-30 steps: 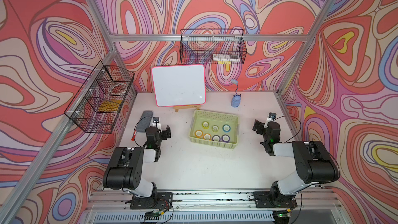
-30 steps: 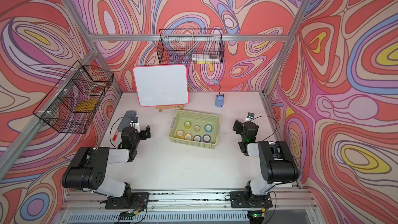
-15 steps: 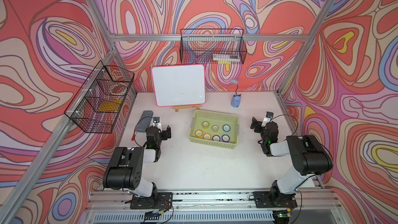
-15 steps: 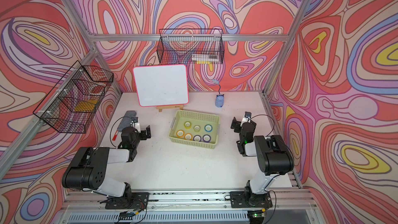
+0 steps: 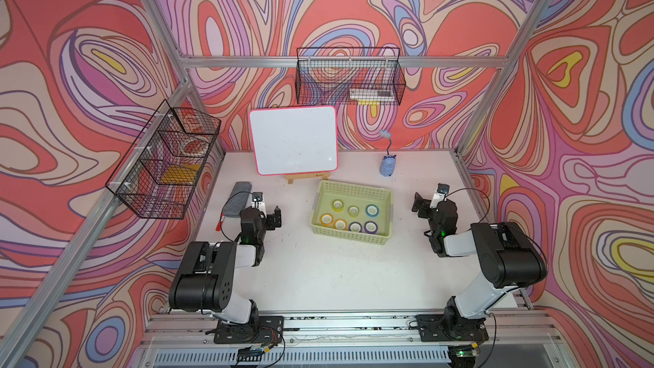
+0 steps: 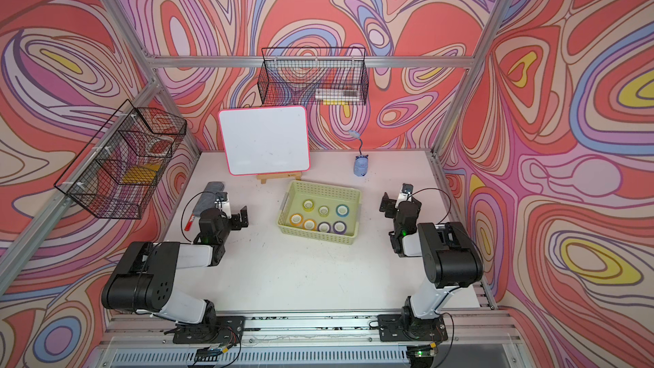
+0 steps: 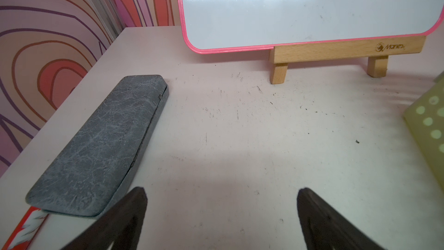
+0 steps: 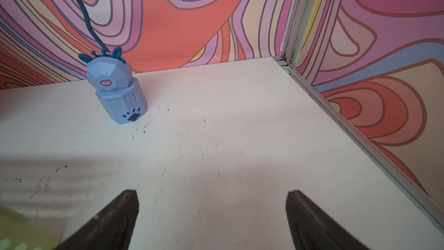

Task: Put the transparent tape into the storage box
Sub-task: Reset both arms

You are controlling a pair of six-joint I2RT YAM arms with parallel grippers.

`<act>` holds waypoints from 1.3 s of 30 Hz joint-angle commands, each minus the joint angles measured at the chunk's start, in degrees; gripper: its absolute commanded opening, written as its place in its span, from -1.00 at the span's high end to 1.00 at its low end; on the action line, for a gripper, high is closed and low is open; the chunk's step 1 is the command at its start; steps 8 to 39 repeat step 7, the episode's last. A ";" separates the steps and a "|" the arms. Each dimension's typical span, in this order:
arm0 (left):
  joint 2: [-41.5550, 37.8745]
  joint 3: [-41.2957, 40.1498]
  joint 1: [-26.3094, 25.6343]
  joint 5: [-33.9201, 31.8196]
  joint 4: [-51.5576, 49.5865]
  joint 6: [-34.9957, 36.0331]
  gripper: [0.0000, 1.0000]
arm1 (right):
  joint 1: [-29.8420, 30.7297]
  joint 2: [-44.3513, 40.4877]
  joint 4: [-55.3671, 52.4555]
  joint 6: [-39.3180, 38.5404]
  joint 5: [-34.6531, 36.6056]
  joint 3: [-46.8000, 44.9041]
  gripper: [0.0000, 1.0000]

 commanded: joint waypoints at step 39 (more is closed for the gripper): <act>0.38 0.92 0.25 0.75 0.80 0.40 -0.99 | 0.23 0.15 0.11 -0.52 0.66 0.57 -0.97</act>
